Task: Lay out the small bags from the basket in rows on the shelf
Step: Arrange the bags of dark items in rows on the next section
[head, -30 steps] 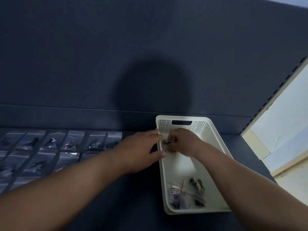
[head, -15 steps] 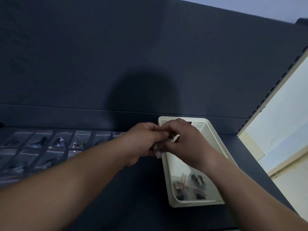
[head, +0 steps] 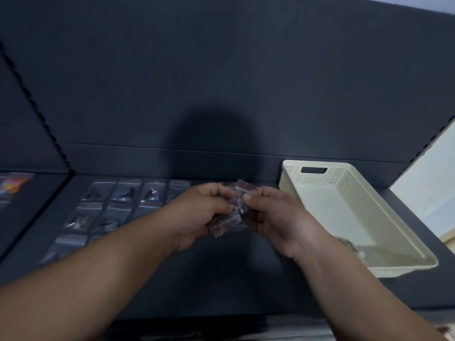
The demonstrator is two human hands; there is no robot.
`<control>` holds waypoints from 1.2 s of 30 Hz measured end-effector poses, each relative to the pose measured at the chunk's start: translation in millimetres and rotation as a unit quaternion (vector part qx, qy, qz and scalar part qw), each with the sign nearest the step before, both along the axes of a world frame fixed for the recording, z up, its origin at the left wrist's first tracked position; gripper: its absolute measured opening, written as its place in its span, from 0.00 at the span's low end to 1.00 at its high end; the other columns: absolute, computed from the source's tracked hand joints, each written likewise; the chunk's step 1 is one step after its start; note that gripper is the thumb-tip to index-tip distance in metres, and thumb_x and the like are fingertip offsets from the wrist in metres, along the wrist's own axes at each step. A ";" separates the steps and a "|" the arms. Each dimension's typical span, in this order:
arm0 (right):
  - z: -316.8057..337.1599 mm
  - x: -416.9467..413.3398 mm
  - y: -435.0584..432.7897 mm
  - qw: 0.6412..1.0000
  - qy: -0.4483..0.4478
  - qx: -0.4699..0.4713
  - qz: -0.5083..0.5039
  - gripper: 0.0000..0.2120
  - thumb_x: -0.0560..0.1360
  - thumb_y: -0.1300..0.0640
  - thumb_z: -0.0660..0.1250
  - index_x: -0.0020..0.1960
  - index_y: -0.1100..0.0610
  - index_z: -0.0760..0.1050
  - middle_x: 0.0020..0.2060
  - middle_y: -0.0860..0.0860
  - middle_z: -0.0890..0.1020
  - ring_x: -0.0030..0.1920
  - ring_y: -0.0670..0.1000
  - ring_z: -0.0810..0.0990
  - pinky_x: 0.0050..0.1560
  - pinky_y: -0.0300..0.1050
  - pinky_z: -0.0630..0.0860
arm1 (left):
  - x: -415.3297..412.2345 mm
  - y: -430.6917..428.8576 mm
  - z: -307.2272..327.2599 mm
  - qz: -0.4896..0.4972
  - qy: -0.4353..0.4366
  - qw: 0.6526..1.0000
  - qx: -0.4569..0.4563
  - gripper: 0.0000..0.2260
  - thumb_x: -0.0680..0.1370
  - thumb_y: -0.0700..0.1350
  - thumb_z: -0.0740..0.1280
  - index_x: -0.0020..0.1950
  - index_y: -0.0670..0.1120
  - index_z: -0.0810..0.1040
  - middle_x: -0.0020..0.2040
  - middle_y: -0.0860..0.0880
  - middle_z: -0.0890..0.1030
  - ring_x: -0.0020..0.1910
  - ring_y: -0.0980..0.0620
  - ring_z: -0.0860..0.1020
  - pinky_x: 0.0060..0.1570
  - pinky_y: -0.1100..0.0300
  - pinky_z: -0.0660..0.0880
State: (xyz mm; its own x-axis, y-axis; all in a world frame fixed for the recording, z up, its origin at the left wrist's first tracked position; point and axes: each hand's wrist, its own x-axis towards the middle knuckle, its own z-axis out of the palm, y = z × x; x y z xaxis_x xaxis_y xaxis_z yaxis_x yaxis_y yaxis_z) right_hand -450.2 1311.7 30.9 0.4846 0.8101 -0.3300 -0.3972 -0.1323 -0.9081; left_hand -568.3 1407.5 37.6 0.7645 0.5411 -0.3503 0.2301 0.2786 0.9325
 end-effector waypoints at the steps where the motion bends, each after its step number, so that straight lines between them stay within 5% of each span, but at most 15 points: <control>1: -2.6 -10.7 5.8 1.000 0.001 0.008 -0.019 0.09 0.75 0.66 0.64 0.37 0.58 0.71 0.31 0.54 0.79 0.31 0.51 0.78 0.33 0.42 0.77 | -11.5 4.0 -0.2 0.002 0.010 1.000 0.001 0.08 0.75 0.32 0.63 0.47 0.45 0.78 0.39 0.46 0.81 0.34 0.52 0.78 0.29 0.63 0.74; 5: -11.8 -57.7 25.1 0.999 0.004 0.016 -0.047 0.09 0.75 0.65 0.65 0.37 0.57 0.72 0.32 0.55 0.80 0.32 0.51 0.79 0.32 0.43 0.77 | -59.0 18.9 -5.3 0.001 0.036 0.999 -0.001 0.02 0.74 0.38 0.69 0.41 0.43 0.78 0.37 0.44 0.80 0.33 0.50 0.78 0.37 0.60 0.75; 13: -18.3 -118.5 46.7 0.993 -0.085 0.005 -0.080 0.11 0.75 0.66 0.65 0.36 0.57 0.70 0.30 0.54 0.76 0.27 0.48 0.74 0.27 0.38 0.72 | -114.6 37.4 -10.8 0.005 0.063 0.997 0.038 0.08 0.69 0.48 0.74 0.38 0.47 0.77 0.36 0.43 0.78 0.34 0.47 0.75 0.37 0.56 0.71; 17: -17.6 -123.7 49.0 0.993 -0.085 0.003 -0.080 0.11 0.76 0.66 0.64 0.36 0.56 0.69 0.31 0.54 0.77 0.32 0.50 0.75 0.36 0.44 0.76 | -120.9 38.9 -13.0 0.014 0.068 0.996 0.057 0.06 0.74 0.43 0.71 0.40 0.44 0.76 0.32 0.45 0.76 0.28 0.50 0.73 0.35 0.56 0.74; 21: -18.3 -120.2 52.0 0.993 -0.079 -0.001 -0.093 0.12 0.77 0.66 0.63 0.36 0.56 0.68 0.27 0.51 0.77 0.29 0.47 0.75 0.32 0.42 0.76 | -121.3 38.9 -12.5 0.015 0.070 0.994 0.079 0.05 0.75 0.43 0.69 0.41 0.43 0.77 0.35 0.43 0.76 0.30 0.49 0.73 0.37 0.55 0.74; 25: -26.1 -105.3 48.3 0.987 -0.116 -0.031 -0.109 0.12 0.75 0.66 0.65 0.36 0.57 0.67 0.29 0.55 0.73 0.27 0.49 0.71 0.26 0.40 0.71 | -125.0 44.8 -16.9 0.054 0.082 0.993 0.072 0.08 0.76 0.41 0.67 0.37 0.42 0.75 0.26 0.46 0.76 0.21 0.50 0.70 0.27 0.61 0.68; 29: -45.3 -97.2 40.0 0.975 -0.183 -0.108 -0.059 0.12 0.73 0.65 0.68 0.36 0.56 0.68 0.28 0.56 0.72 0.24 0.48 0.65 0.23 0.37 0.61 | -131.6 55.6 -17.5 0.113 0.081 0.989 0.042 0.08 0.75 0.42 0.69 0.36 0.44 0.76 0.29 0.46 0.77 0.25 0.49 0.74 0.32 0.56 0.74; 33: -58.3 -108.4 44.6 0.973 -0.199 -0.121 -0.001 0.10 0.73 0.68 0.67 0.37 0.57 0.70 0.30 0.53 0.74 0.22 0.41 0.68 0.23 0.31 0.65 | -134.6 63.8 -16.4 0.123 0.078 0.988 0.049 0.07 0.75 0.42 0.68 0.37 0.45 0.78 0.37 0.44 0.80 0.33 0.49 0.77 0.43 0.53 0.77; 36: -62.5 -108.5 55.3 0.960 -0.243 -0.137 0.010 0.07 0.72 0.65 0.69 0.40 0.57 0.73 0.32 0.52 0.75 0.28 0.45 0.70 0.27 0.34 0.67 | -136.0 66.4 -15.8 0.123 0.078 0.988 0.047 0.05 0.75 0.41 0.68 0.39 0.44 0.78 0.42 0.40 0.82 0.38 0.46 0.79 0.53 0.47 0.77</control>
State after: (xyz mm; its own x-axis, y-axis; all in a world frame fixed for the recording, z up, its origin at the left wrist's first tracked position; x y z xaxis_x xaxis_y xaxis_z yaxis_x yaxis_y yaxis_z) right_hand -558.7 1367.0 -31.6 0.6201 0.7361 -0.2712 0.0708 -0.3969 -0.9151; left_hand -704.3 1473.9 21.7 0.5466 0.7398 -0.3924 0.3084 0.2579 0.9156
